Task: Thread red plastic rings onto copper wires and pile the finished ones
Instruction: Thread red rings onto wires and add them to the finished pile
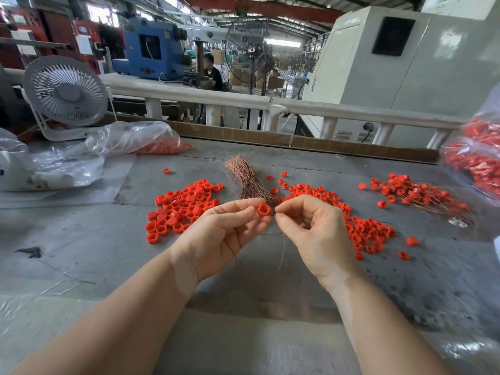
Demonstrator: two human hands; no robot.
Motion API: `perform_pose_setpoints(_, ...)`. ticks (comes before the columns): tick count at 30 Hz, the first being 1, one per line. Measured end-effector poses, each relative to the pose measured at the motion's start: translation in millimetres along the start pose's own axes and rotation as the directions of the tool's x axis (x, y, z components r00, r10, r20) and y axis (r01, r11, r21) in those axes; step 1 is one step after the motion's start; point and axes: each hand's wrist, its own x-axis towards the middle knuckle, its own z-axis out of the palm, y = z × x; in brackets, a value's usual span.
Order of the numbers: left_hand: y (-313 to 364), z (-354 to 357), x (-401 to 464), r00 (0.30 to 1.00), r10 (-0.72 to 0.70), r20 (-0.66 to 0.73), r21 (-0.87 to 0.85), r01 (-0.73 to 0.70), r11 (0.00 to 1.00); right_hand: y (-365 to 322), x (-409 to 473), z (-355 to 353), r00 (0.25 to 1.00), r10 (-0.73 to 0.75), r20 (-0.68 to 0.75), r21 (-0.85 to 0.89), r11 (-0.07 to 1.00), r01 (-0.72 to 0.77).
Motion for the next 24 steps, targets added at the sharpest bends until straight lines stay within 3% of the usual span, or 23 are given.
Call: perform_pose_setpoints(24, -0.4, -0.4, -0.5, 1.0, 0.012, 0.018, -0.009, -0.012, 1.0, 1.0, 0.2, -0.7, 1.0, 0.016, -0.025, -0.011, 1.0, -0.017)
